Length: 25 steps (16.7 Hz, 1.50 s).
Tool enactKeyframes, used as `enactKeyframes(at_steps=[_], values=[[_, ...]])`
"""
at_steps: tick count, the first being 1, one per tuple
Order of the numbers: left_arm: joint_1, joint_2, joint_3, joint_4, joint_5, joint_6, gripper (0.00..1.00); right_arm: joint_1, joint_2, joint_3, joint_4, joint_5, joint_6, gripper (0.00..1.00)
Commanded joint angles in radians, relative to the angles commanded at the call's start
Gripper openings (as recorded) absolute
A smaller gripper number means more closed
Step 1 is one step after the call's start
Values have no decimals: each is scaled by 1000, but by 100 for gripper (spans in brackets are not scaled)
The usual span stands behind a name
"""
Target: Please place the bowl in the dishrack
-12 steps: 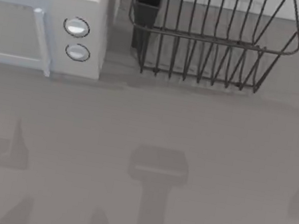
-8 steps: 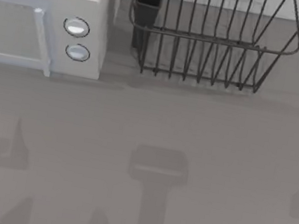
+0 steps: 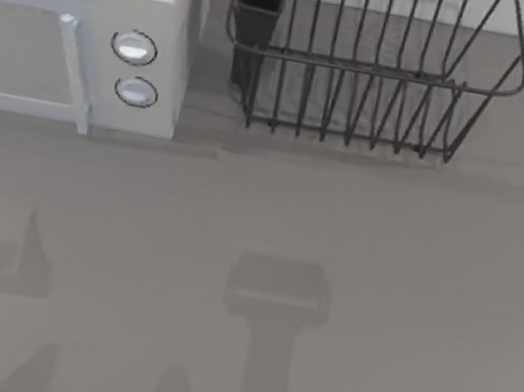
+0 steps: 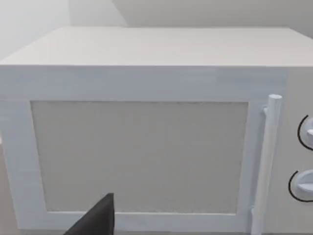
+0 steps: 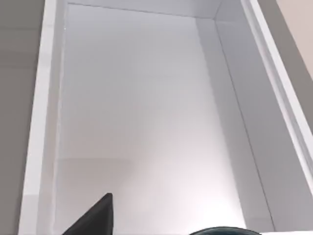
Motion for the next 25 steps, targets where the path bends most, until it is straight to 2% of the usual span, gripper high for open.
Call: enactKeyframes(at_steps=[7,12,15,21,25], values=[[0,0,0,0,0,0,100,-254,696,460,-475,-5,-244,100],[0,0,0,0,0,0,100,-381,982,708,-691,-1,-370,100],[0,0,0,0,0,0,100,-415,1060,780,-743,0,-403,100],[0,0,0,0,0,0,100,-413,1064,780,-741,0,-405,100],[0,0,0,0,0,0,100,-413,1100,700,-629,0,-401,100]])
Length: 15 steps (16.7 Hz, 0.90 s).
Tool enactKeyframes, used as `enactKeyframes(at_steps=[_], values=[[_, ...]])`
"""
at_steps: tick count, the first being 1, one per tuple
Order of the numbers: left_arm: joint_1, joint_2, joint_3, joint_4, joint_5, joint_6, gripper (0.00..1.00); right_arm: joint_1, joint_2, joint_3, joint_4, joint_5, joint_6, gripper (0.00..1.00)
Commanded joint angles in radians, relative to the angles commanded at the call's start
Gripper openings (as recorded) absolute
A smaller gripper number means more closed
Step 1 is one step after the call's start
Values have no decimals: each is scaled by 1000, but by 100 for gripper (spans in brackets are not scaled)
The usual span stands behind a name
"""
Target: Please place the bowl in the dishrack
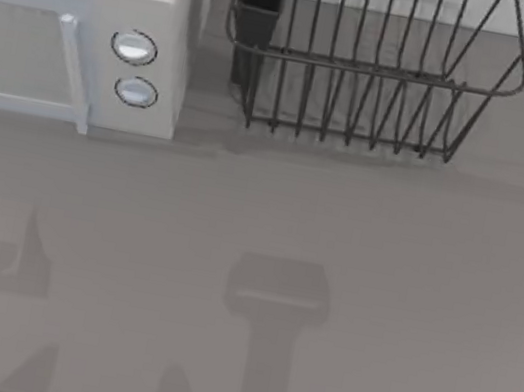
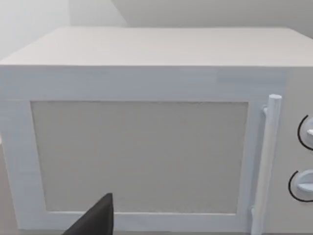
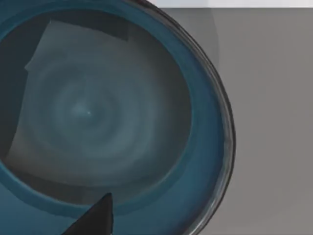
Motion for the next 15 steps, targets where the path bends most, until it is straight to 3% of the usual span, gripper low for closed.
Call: enactKeyframes(at_steps=[6,11,15], values=[[0,0,0,0,0,0,100,0,88,-171,265,0,1,100],[0,0,0,0,0,0,100,-1,97,-187,285,0,0,100],[0,0,0,0,0,0,100,-1,97,-187,285,0,0,70]])
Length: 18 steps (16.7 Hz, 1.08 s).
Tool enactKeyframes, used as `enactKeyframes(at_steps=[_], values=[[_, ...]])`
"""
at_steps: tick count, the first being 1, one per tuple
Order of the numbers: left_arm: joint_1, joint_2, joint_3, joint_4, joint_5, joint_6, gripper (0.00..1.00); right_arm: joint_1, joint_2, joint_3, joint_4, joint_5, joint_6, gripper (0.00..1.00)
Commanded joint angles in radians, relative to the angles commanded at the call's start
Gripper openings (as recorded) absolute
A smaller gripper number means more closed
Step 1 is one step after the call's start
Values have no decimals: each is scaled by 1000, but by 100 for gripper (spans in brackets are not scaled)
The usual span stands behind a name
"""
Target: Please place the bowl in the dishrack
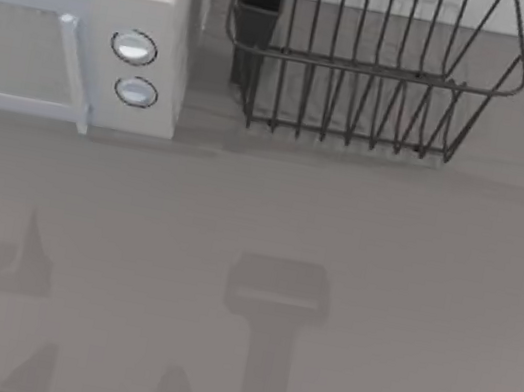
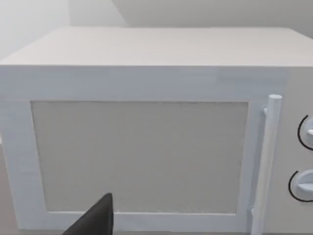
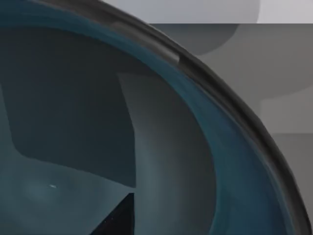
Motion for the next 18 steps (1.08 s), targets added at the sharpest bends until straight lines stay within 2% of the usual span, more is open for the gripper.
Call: enactKeyframes(at_steps=[9,18], values=[[0,0,0,0,0,0,100,0,0,0,0,0,0,2],[0,0,0,0,0,0,100,1,-3,0,0,0,0,0]])
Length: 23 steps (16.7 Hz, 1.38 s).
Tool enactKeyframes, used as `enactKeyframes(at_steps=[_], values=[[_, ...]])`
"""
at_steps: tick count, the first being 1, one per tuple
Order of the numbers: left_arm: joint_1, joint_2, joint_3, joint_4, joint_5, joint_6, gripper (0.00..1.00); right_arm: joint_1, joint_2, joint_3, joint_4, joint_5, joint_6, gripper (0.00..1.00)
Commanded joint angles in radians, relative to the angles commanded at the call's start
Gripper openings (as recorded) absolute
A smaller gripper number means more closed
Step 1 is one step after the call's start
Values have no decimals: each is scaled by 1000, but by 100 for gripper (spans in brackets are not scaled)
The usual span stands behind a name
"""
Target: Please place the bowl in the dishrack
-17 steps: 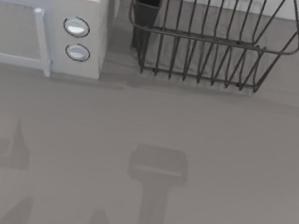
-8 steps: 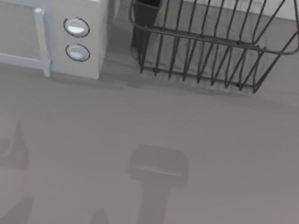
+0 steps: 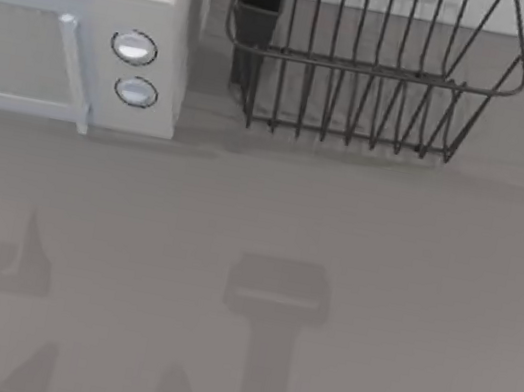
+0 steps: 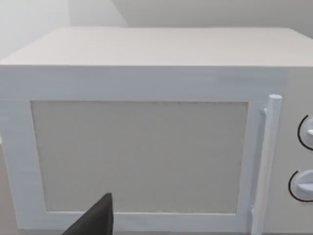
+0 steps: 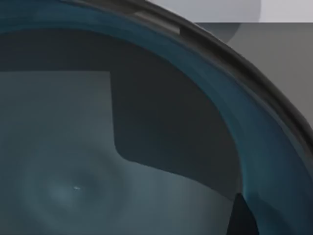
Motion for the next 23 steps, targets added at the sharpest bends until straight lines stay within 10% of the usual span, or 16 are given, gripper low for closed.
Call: enactKeyframes(at_steps=[15,23], values=[[0,0,0,0,0,0,100,-11,-90,652,-758,0,-13,0],[0,0,0,0,0,0,100,2,-105,695,-791,6,-4,0]])
